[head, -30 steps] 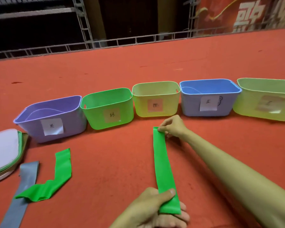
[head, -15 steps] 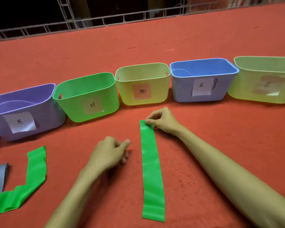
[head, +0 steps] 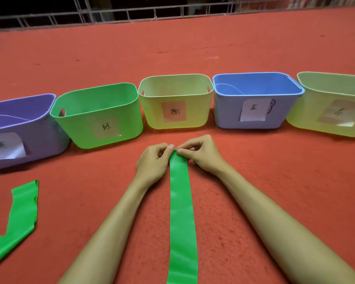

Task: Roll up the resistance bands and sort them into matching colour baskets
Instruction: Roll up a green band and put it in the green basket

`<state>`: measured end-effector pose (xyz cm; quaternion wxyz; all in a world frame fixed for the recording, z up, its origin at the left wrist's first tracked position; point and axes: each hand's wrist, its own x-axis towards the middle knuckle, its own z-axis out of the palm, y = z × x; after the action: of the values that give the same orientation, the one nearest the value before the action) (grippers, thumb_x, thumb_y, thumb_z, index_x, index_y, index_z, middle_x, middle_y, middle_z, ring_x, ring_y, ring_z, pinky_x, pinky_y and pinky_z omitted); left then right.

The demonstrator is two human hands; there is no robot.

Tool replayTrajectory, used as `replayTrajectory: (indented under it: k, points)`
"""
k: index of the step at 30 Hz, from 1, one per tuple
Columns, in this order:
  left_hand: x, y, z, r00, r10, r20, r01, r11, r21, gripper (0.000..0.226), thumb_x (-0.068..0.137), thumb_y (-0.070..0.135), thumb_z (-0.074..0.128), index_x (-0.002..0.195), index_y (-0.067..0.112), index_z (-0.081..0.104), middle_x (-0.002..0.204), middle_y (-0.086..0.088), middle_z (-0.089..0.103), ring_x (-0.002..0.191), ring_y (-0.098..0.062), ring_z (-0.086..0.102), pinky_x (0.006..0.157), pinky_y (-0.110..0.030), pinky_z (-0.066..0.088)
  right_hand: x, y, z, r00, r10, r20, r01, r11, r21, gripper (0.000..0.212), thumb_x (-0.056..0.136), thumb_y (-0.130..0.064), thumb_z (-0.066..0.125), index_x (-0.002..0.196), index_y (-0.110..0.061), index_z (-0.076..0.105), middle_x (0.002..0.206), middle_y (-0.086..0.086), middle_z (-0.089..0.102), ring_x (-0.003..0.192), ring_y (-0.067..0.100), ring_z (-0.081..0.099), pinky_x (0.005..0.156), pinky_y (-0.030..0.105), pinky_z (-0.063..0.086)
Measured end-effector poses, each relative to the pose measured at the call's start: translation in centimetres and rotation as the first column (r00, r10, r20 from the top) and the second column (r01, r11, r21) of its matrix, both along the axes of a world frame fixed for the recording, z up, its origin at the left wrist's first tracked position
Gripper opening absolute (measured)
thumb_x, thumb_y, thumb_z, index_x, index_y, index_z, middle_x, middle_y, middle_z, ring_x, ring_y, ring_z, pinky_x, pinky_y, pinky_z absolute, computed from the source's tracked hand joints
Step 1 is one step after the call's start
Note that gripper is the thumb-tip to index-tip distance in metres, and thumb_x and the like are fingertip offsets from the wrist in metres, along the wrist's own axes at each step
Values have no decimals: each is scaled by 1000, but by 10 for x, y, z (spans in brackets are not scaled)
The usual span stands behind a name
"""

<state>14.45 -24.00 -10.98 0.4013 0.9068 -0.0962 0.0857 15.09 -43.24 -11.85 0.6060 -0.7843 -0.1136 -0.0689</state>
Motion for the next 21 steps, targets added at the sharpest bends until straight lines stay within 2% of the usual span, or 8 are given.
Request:
replayTrajectory:
  k: [2, 5, 8, 11, 16, 19, 21]
  points:
    - [1, 0, -2, 1000, -4, 2, 4, 1000, 1, 38, 101, 56, 50, 77, 30, 63, 61, 11, 56, 62, -8, 51, 61, -33, 38, -1, 0, -1, 1000, 2, 8, -2, 1000, 3, 4, 85, -12, 84, 89, -9, 83, 74, 16, 76, 63, 12, 57, 57, 28, 48]
    - [3, 2, -3, 999, -38, -16, 37, 998, -46, 39, 95, 63, 46, 77, 34, 65, 61, 13, 56, 63, -9, 51, 65, -36, 42, -4, 1, 2, 1000, 10, 25, -10, 1000, 11, 4, 86, -8, 83, 90, -8, 83, 74, 8, 77, 63, 5, 59, 56, 22, 49]
    - [7, 7, -9, 994, -103, -38, 99, 989, -107, 43, 91, 68, 46, 85, 34, 70, 70, 13, 66, 72, -17, 62, 76, -47, 55, -5, 2, 2, 999, 23, 22, -23, 999, 25, 7, 86, -6, 82, 92, -6, 83, 76, 5, 78, 64, 4, 61, 55, 20, 50]
    - [10, 11, -13, 986, -160, -36, 152, 974, -168, 43, 91, 66, 51, 93, 30, 74, 81, 6, 74, 85, -28, 70, 82, -57, 54, -5, 1, 1, 999, 40, 15, -40, 999, 26, 12, 84, -14, 85, 96, -10, 82, 82, 1, 79, 71, 8, 65, 56, 21, 51]
    - [9, 13, -12, 979, -204, -10, 196, 952, -234, 30, 91, 52, 58, 90, 28, 76, 86, 3, 77, 88, -31, 72, 82, -59, 54, -7, 0, 8, 999, 43, -30, -43, 999, 16, 17, 93, -28, 77, 85, -13, 82, 76, 10, 75, 64, 11, 59, 56, 29, 49]
    - [10, 14, -13, 981, -195, -27, 182, 953, -244, 26, 88, 54, 61, 91, 33, 76, 88, 4, 78, 88, -33, 71, 83, -59, 55, -7, 0, 7, 998, 64, -26, -65, 997, -47, 18, 93, -25, 77, 81, -12, 81, 66, -2, 72, 61, 7, 58, 58, 28, 47]
    - [10, 15, -14, 980, -195, -30, 182, 954, -240, 26, 86, 55, 63, 92, 34, 77, 88, 4, 78, 88, -35, 70, 82, -59, 55, -7, 0, 7, 996, 78, -42, -79, 997, -18, 15, 92, -17, 78, 83, -5, 80, 66, -5, 72, 60, 5, 60, 57, 24, 47]
